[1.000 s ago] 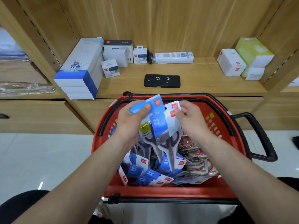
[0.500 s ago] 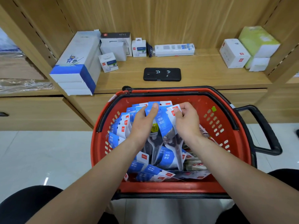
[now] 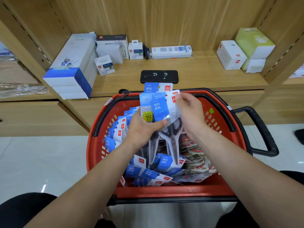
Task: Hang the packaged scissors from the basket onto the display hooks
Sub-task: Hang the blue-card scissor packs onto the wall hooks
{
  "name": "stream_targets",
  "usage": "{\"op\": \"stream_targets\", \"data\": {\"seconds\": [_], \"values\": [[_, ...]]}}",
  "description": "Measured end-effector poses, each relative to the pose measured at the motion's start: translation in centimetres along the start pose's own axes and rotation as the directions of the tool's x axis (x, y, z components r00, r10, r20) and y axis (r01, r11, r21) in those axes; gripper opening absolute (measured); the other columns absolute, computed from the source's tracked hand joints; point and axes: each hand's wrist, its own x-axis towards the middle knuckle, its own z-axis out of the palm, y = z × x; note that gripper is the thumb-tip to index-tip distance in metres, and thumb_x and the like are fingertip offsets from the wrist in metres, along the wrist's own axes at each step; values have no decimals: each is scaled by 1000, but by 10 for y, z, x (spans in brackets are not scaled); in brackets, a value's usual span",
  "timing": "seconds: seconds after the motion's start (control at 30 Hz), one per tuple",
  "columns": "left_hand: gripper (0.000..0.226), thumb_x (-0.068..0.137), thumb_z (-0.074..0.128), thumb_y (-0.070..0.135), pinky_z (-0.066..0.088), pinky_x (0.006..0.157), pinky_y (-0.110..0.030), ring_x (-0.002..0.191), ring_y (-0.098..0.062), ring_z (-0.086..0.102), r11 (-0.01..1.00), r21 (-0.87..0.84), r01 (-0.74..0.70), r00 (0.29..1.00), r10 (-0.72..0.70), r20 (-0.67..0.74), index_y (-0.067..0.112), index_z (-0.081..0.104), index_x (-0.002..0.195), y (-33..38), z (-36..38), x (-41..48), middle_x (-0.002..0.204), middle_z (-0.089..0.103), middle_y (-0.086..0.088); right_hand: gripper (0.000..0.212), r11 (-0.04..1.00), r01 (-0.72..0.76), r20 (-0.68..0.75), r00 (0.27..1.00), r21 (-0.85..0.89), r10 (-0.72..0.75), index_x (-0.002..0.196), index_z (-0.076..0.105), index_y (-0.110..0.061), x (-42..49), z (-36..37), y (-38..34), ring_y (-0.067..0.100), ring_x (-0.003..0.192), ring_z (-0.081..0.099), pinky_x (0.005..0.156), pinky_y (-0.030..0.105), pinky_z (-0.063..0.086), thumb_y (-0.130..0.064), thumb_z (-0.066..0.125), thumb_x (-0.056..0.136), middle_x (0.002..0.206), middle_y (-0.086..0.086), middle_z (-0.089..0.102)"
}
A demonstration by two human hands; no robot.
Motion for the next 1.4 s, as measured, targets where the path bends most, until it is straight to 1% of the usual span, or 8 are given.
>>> {"op": "stream_targets", "data": {"seconds": [0.2,0.3,0.43,0.6,0.83,1.13,1.27,1.4], "values": [[41,85,82,5,60,66,-25,84,-22,76,989,-137,-59,995,47,-89,5,69,124,20,-22,9,112,79,-9,54,996,26,260,966,-90,-2,128,60,-25,-21,3,3,10,109,71,97,41,57,-24,87,82,119,-6,73],[39,87,78,4,61,75,-29,95,-22,77,978,-195,-82,993,63,-102,5,69,125,25,-26,9,112,79,-7,48,995,78,213,975,-61,-63,126,64,-21,-29,11,6,15,110,72,101,49,56,-13,84,84,116,-3,75],[40,91,75,7,51,57,-14,62,0,65,964,-257,-68,984,22,-175,-3,63,128,29,-26,7,87,73,1,28,995,78,178,980,60,-88,120,71,-12,-33,16,-2,19,106,74,101,49,56,-7,74,92,111,1,78],[82,69,90,42,60,71,-31,92,-23,75,970,-222,-95,971,41,-236,1,57,133,34,-32,5,112,75,-12,24,996,40,164,985,75,-52,118,73,-15,-33,15,-2,22,105,75,100,53,56,-6,70,96,110,2,79],[67,88,82,26,54,99,-32,112,-8,68,985,-126,-115,943,68,-325,21,36,136,42,-25,-1,120,67,10,23,994,-34,161,987,102,18,118,71,-16,-32,14,1,27,101,76,92,57,59,-9,71,95,108,5,78],[77,79,90,22,58,93,-29,105,-4,71,991,8,-135,954,133,-268,23,43,140,51,-40,-2,119,70,11,38,983,-37,93,995,179,21,124,59,-21,-34,16,-6,23,99,76,77,42,65,-7,75,92,112,4,75],[64,77,92,19,61,92,-41,100,-10,74,985,11,-171,930,166,-327,19,56,129,59,-56,-3,112,76,8,22,996,91,47,995,26,-92,111,67,-38,-37,15,-19,25,101,74,88,58,59,-20,69,98,109,-5,76],[57,77,91,11,63,81,-29,93,-6,75,976,-26,-216,916,194,-352,15,60,125,75,-77,-11,108,77,7,44,965,252,68,966,-71,-248,125,53,-53,-51,23,-44,9,112,69,98,47,57,-20,67,99,124,-12,70]]}}
